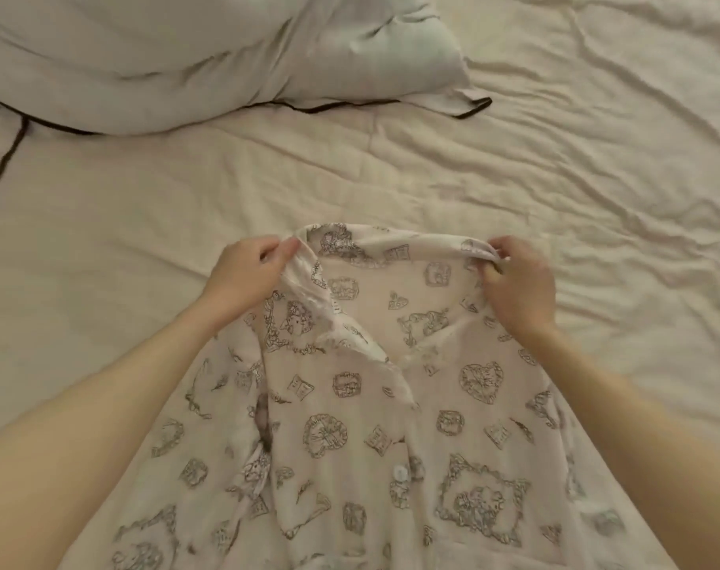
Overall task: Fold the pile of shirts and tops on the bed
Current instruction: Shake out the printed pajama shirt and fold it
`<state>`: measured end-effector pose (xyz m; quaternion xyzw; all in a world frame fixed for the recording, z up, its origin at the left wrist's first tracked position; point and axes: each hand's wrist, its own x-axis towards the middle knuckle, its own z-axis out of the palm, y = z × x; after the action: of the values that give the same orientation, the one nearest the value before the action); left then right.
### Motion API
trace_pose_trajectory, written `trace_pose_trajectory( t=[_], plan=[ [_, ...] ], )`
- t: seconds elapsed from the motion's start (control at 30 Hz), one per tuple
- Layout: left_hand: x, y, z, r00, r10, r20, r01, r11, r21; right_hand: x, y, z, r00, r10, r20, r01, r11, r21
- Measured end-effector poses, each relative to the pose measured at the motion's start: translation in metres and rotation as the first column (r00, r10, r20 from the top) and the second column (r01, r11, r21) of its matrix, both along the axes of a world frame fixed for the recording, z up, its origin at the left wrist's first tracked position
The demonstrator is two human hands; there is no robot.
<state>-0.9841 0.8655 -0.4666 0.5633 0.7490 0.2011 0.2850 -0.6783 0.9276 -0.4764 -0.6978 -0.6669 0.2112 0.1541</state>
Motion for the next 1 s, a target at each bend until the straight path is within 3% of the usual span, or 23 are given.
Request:
trace_pose_trajectory(
  t=[0.07,0.17,0.33,0.43,0.57,0.67,0.8,0.87,0.93,1.0],
  plan=[
    [-0.004,0.007,-0.027,0.998,-0.01,-0.067,0.004,0.996,-0.085,-0.005,0.002,-0.014,0.998,0.031,0.062,-0.029,0.999,-0.026],
    [-0.01,0.018,-0.054,0.983,-0.043,-0.178,-0.001,0.972,-0.236,-0.006,-0.003,-0.025,0.994,0.09,0.063,-0.075,0.973,-0.217],
    [0.015,0.05,-0.053,0.927,-0.166,-0.337,0.118,0.98,-0.157,-0.002,0.004,-0.041,0.998,0.008,-0.058,-0.021,0.975,-0.223],
    [0.026,0.068,-0.055,0.923,-0.197,-0.33,0.148,0.975,-0.167,-0.003,0.019,-0.043,0.997,0.013,-0.083,-0.037,0.952,-0.305],
    [0.036,0.072,-0.055,0.934,-0.144,-0.327,0.136,0.99,-0.049,-0.009,0.033,-0.036,0.994,0.082,-0.076,-0.103,0.937,-0.334],
    [0.038,0.065,-0.055,0.933,-0.131,-0.335,0.13,0.991,-0.026,-0.013,0.04,-0.033,0.983,-0.06,-0.175,0.005,0.953,-0.303],
    [0.035,0.07,-0.055,0.942,-0.116,-0.314,0.085,0.99,-0.113,-0.02,0.054,-0.032,0.832,-0.347,-0.432,0.111,0.868,-0.484],
    [0.037,0.074,-0.054,0.934,-0.124,-0.335,0.079,0.986,-0.144,-0.021,0.06,-0.037,0.902,-0.27,-0.336,0.107,0.896,-0.432],
    [0.038,0.074,-0.053,0.936,-0.125,-0.33,0.063,0.979,-0.193,-0.023,0.06,-0.044,0.99,-0.095,-0.105,0.057,0.947,-0.318],
    [0.036,0.069,-0.052,0.963,-0.082,-0.255,0.028,0.978,-0.206,-0.026,0.055,-0.048,0.999,-0.011,0.031,0.018,0.968,-0.249]
  ],
)
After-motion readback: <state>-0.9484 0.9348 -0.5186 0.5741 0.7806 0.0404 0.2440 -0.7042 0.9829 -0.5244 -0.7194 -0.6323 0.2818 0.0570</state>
